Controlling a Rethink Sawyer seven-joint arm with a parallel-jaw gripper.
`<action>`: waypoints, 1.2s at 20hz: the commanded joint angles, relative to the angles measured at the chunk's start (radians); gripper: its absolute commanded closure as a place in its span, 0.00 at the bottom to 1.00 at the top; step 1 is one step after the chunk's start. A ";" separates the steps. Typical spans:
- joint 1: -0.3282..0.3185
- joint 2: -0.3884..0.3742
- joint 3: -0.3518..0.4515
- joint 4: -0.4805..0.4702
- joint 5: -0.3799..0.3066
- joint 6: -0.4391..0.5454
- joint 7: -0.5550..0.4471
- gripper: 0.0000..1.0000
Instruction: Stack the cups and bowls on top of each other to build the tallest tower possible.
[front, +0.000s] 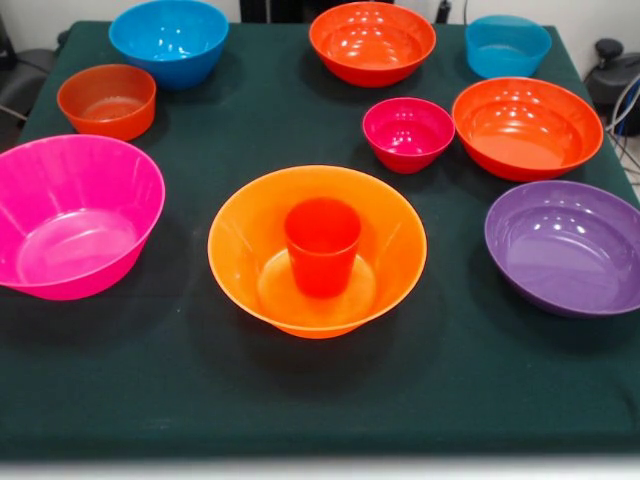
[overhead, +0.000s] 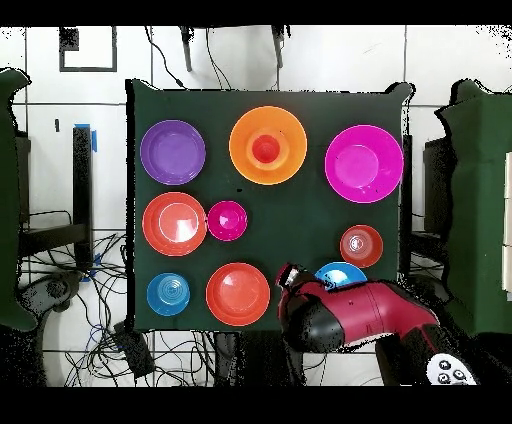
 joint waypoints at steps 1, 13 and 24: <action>0.066 0.092 0.024 -0.062 -0.129 0.041 -0.152 0.00; 0.108 0.142 -0.010 -0.110 -0.186 0.018 -0.100 0.00; 0.135 0.203 -0.051 -0.162 -0.242 -0.009 -0.066 0.00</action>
